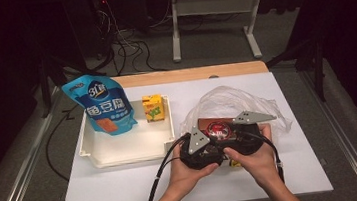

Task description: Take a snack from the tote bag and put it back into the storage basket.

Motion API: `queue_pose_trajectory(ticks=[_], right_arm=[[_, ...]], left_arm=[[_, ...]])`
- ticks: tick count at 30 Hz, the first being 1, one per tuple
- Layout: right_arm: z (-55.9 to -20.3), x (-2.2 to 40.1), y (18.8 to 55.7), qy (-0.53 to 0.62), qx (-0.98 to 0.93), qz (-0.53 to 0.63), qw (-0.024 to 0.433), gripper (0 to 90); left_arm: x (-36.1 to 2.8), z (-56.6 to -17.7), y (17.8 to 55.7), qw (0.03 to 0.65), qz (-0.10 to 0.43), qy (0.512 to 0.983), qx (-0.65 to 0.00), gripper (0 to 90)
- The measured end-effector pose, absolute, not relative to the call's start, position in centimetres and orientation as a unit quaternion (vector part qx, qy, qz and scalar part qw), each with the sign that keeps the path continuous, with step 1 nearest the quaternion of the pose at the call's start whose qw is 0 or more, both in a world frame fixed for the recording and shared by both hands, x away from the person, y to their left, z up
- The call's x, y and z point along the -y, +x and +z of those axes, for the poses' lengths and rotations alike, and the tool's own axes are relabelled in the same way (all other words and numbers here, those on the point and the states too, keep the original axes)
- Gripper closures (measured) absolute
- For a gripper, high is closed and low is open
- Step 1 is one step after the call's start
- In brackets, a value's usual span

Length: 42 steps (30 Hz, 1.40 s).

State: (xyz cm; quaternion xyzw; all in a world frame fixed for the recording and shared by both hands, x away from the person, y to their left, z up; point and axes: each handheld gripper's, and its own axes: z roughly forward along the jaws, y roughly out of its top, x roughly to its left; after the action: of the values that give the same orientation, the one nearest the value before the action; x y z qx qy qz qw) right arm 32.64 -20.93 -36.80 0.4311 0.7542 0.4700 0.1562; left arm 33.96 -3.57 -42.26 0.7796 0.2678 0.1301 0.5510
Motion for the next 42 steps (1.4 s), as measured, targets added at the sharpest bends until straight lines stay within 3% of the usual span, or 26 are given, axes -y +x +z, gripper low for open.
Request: queue_pose_trajectory(ticks=[6,20,42], right_arm=[[-36.2,21.5,32.3,0.423,-0.745,0.491,0.158,17.0],[-34.5,23.9,31.6,0.430,-0.708,0.529,0.186,18.3],[-37.5,26.6,32.8,0.476,-0.698,0.498,0.196,22.0]], left_arm=[[2.0,-42.2,34.7,0.556,0.122,0.769,-0.290,25.7],[-1.7,-41.0,35.5,0.568,0.140,0.748,-0.313,25.8],[-9.6,-40.0,38.4,0.569,0.189,0.704,-0.381,25.8]])
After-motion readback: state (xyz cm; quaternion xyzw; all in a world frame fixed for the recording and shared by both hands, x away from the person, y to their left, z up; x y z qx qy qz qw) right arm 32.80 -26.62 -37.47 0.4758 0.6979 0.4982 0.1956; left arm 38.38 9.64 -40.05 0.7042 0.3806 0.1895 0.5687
